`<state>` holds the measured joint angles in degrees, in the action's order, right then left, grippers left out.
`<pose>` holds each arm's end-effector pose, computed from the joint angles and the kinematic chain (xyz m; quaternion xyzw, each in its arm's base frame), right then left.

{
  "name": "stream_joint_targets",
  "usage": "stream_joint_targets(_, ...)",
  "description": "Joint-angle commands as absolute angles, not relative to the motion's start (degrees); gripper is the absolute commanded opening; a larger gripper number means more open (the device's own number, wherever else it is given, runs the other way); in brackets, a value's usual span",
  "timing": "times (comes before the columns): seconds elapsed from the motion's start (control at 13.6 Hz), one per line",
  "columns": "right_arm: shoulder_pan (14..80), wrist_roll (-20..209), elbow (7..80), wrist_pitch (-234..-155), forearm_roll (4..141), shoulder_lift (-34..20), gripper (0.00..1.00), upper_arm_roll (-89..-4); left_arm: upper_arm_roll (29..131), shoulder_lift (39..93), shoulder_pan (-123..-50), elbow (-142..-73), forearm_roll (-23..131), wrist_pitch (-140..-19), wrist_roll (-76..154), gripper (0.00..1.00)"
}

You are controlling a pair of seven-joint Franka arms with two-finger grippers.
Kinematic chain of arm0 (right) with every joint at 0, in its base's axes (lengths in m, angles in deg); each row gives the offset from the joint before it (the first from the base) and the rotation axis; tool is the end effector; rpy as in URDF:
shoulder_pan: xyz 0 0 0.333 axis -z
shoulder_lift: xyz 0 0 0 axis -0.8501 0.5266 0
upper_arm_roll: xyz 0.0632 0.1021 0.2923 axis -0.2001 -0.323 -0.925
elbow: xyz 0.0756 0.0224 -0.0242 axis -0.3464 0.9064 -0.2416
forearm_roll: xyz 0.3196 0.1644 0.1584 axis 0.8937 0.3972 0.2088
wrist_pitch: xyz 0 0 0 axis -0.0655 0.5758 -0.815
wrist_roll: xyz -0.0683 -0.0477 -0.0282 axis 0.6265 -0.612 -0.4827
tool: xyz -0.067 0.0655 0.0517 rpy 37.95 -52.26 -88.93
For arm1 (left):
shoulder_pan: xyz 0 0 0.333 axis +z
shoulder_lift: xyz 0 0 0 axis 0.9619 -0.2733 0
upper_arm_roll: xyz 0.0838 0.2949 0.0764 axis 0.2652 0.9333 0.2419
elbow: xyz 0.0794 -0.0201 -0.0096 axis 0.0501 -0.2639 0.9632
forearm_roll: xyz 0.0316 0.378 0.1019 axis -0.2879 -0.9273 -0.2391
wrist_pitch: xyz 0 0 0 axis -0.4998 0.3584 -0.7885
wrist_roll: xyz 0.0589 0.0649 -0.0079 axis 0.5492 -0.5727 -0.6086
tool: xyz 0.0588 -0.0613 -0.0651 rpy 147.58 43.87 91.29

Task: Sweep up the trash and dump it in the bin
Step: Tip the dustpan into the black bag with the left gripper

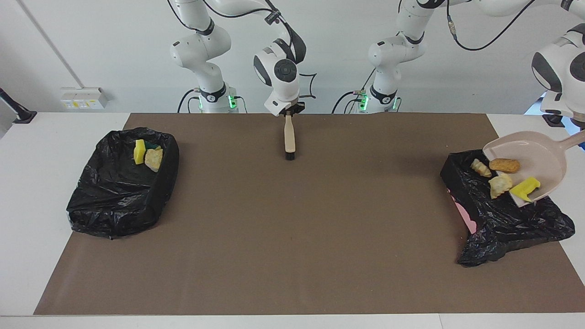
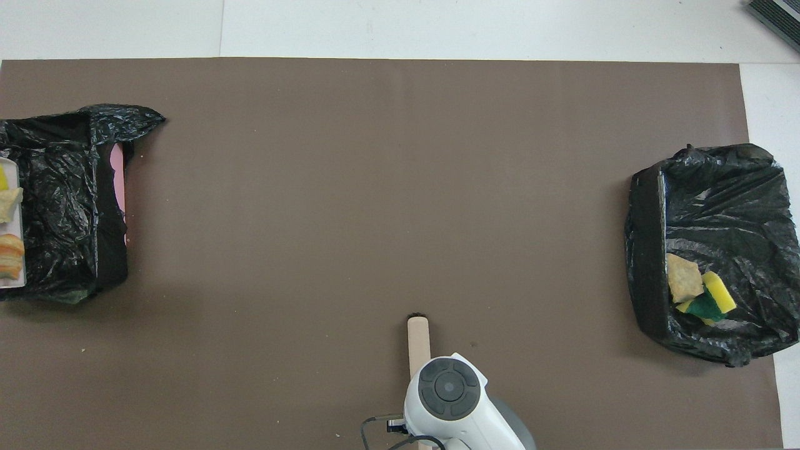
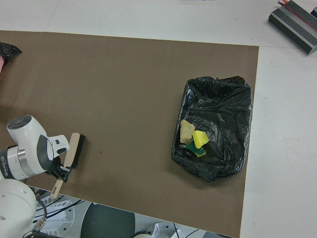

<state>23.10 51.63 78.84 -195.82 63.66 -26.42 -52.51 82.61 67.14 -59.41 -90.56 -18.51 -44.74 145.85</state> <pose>0.2844 0.3456 0.3164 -0.9798 -0.0048 0.1993 0.0143 0.5866 0.2124 0.5651 -0.6644 0.6377 0.2969 0.2525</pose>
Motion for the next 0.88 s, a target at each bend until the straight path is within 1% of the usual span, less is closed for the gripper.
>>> stream_joint_targets(0.0,23.68,54.63,79.94,-197.58,64.64,-25.5,0.63,-52.66,83.18,66.86,-61.56,-87.95,-23.98,-40.56,145.78,0.0)
stream_joint_targets(0.07,23.68,56.38,79.85,-197.41,64.64,-25.49,1.0,-52.58,83.17,67.12,-63.83,-87.86,-26.1,-38.37,145.78,0.0)
stream_joint_targets(0.29,23.94,55.43,79.5,-197.41,64.55,-25.06,1.0,-52.58,83.0,67.21,-66.48,-84.53,-27.0,-31.17,145.78,0.0)
stream_joint_targets(0.37,23.94,55.52,79.32,-197.5,64.55,-24.97,1.0,-52.58,82.82,67.56,-66.75,-84.43,-26.48,-28.97,145.78,0.0)
stream_joint_targets(0.51,24.12,55.61,78.89,-197.5,64.55,-24.53,1.0,-52.58,82.91,71.14,-70.08,-84.52,-24.11,-26.84,145.0,0.0)
stream_joint_targets(0.66,25.43,55.7,76.18,-197.32,64.55,-22.96,1.0,-52.49,82.82,71.96,-70.79,-85.22,-17.63,-24.57,138.35,0.0)
stream_joint_targets(0.81,28.15,55.87,73.79,-196.88,64.29,-22.68,1.0,-52.4,82.74,72.83,-72.81,-86.0,-8.76,-22.01,127.48,0.0)
